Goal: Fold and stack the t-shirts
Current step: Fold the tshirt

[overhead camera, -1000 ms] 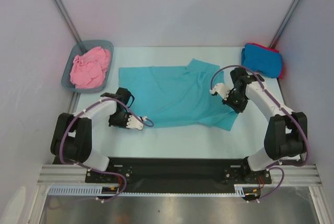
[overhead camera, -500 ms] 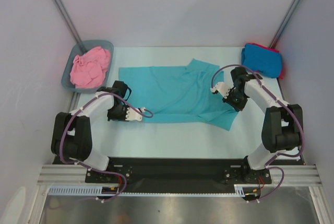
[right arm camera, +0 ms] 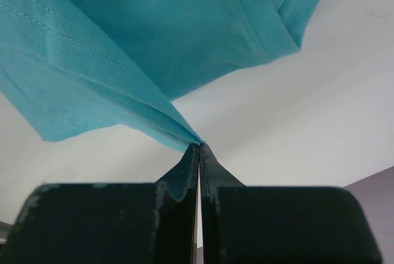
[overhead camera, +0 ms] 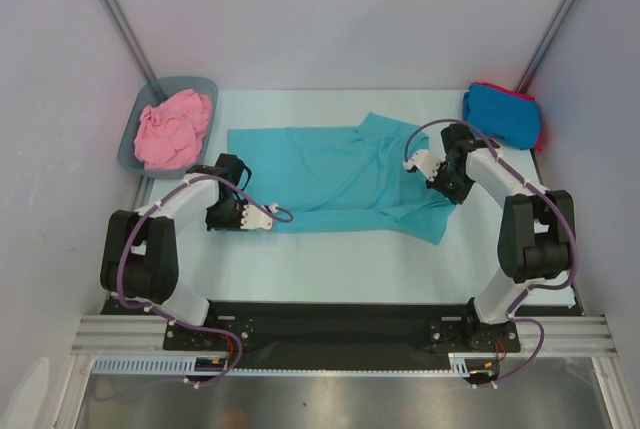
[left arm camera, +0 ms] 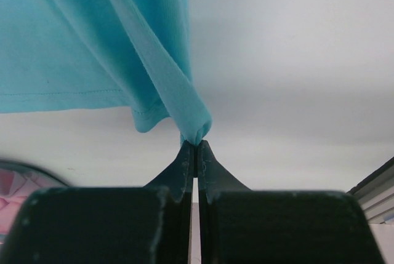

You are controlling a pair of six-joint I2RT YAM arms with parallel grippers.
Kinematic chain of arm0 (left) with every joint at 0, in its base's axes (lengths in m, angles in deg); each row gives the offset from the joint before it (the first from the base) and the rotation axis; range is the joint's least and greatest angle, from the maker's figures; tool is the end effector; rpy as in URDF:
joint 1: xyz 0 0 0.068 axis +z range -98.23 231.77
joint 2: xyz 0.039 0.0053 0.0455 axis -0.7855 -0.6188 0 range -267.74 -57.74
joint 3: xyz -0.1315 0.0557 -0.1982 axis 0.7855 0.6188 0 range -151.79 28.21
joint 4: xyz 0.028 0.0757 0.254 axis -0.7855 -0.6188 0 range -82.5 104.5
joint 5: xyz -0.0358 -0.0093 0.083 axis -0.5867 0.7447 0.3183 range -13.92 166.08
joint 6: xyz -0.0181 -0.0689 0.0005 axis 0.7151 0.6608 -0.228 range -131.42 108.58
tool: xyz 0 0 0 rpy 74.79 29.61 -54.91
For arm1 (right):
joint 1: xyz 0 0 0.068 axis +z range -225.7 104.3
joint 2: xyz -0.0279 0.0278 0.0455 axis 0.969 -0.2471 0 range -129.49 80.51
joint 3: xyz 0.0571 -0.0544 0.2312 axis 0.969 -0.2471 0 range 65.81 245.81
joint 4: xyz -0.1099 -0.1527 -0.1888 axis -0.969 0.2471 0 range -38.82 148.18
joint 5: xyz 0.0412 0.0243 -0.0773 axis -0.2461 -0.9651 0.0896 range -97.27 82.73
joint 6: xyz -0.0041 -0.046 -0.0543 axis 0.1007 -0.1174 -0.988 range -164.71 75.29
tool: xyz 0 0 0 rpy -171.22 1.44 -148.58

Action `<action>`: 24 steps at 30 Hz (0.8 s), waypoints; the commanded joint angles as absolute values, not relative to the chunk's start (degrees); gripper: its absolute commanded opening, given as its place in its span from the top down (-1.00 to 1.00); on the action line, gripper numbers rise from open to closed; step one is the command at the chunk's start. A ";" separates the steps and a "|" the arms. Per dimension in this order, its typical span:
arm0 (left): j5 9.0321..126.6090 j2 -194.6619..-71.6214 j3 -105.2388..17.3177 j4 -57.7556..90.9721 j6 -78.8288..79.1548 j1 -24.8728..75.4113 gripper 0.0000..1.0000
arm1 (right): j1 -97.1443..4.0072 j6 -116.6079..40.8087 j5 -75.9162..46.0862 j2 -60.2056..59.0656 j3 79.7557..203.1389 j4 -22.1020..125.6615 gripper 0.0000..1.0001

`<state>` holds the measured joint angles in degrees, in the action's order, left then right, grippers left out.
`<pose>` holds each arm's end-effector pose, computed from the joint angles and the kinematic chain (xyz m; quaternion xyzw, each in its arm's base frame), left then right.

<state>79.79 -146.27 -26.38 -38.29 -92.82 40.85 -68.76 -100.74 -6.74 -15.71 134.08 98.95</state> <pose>0.2587 -0.0459 0.1256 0.7200 0.6926 0.0428 0.0046 0.3252 0.0390 0.1536 -0.5177 0.8465 -0.0558 0.1112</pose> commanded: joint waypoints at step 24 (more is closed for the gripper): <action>81.00 -152.13 -33.75 -34.89 -91.84 43.77 0.99 | -70.77 -101.67 -2.79 -19.86 141.14 92.23 1.00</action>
